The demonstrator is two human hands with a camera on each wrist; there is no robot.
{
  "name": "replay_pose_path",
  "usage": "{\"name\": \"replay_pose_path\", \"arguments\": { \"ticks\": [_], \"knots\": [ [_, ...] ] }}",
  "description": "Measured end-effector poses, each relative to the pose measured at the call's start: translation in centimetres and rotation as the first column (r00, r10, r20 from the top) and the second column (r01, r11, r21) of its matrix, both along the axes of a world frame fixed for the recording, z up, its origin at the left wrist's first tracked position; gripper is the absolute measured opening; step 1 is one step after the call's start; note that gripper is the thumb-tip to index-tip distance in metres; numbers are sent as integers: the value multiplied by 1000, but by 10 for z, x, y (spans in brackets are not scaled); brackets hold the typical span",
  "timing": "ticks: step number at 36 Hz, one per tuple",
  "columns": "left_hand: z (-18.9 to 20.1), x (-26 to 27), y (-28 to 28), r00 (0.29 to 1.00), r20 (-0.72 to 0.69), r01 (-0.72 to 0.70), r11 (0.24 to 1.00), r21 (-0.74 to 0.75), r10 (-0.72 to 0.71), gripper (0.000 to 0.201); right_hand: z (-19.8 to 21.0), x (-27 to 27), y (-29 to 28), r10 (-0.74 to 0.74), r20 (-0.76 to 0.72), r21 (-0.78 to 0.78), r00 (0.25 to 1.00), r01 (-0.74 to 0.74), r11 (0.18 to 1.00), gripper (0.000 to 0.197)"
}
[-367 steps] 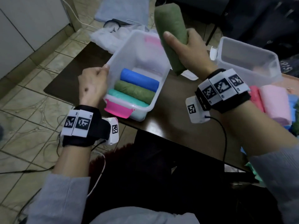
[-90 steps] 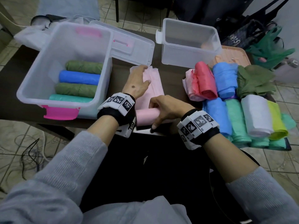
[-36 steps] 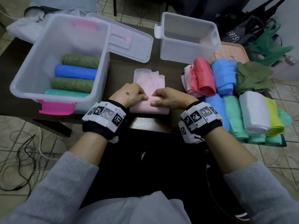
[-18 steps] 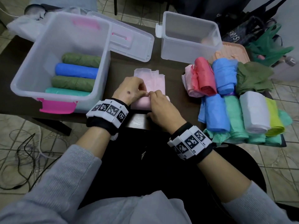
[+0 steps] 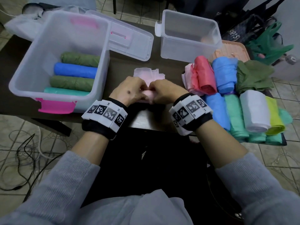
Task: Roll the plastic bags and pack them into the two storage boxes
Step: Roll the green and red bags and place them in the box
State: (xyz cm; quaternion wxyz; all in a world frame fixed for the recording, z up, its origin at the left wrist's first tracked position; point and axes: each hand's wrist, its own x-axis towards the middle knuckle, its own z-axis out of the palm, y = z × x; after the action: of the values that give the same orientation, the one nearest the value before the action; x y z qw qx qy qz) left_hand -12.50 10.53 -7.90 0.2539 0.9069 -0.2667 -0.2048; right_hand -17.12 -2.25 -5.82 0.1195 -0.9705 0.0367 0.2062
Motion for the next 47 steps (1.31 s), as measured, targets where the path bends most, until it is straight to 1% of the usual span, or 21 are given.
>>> {"name": "replay_pose_path", "arguments": {
  "ticks": [4, 8, 13, 17, 19, 21, 22, 24, 26, 28, 29, 34, 36, 39, 41, 44, 47],
  "knots": [
    [1, 5, 2, 999, -27, 16, 1000, -22, -16, 36, 7, 6, -7, 2, -99, 15, 995, -1, 1000, 38],
    [1, 8, 4, 995, -91, 43, 999, -31, -46, 29, 11, 5, -10, 25, -153, 16, 988, -23, 1000, 38],
    [-2, 7, 4, 988, -136, 70, 996, -59, -78, 22, 5, -5, -12, 12, -180, 76, 984, 2, 997, 40],
    [-4, 10, 2, 986, -133, 99, 994, -36, -103, 22, -1, -11, -14, -36, -179, 111, 983, 57, 992, 44],
    [-3, 12, 1, 985, -125, 119, 993, -19, -121, 24, -6, -15, -15, -70, -138, 121, 988, 87, 989, 52],
    [-2, 15, -1, 984, -125, 131, 991, -7, -130, 26, -10, -20, -14, -116, -11, 117, 993, 117, 986, 59],
    [-2, 15, -3, 984, -122, 133, 991, 1, -132, 26, -11, -22, -13, -127, 78, 87, 989, 121, 989, 58],
    [-2, 18, -5, 985, -117, 128, 992, 20, -125, 25, -12, -23, -10, -109, 221, 5, 969, 111, 994, 49],
    [-2, 18, -8, 987, -116, 118, 992, 47, -112, 25, -14, -25, -6, -81, 275, -22, 958, 90, 996, 38],
    [-5, 20, -12, 989, -111, 106, 991, 78, -97, 24, -17, -27, -4, -73, 284, -23, 956, 83, 996, 33],
    [-6, 21, -14, 991, -104, 99, 991, 93, -90, 26, -19, -28, -2, -73, 280, -26, 957, 84, 996, 33],
    [-10, 22, -21, 997, -74, 43, 991, 123, -34, 37, -20, -28, 0, -59, 215, -50, 975, 71, 996, 57],
    [-11, 22, -23, 997, -72, 26, 992, 125, -17, 35, -22, -27, 1, -42, 210, -68, 977, 58, 996, 61],
    [-13, 23, -24, 998, -60, -30, 996, 85, 35, 25, -23, -25, -1, -23, 204, -76, 979, 39, 996, 67],
    [-12, 22, -24, 996, -42, -81, 995, 52, 83, 28, -22, -21, -5, -29, 200, -54, 979, 40, 998, 69],
    [-15, 22, -22, 994, 14, -112, 994, -7, 112, 25, -22, -14, -13, -61, 203, 20, 977, 58, 998, 64],
    [-18, 20, -17, 987, 105, -109, 988, -109, 121, 25, -21, -9, -20, -64, 191, 69, 980, 52, 996, 59]
  ]
}}
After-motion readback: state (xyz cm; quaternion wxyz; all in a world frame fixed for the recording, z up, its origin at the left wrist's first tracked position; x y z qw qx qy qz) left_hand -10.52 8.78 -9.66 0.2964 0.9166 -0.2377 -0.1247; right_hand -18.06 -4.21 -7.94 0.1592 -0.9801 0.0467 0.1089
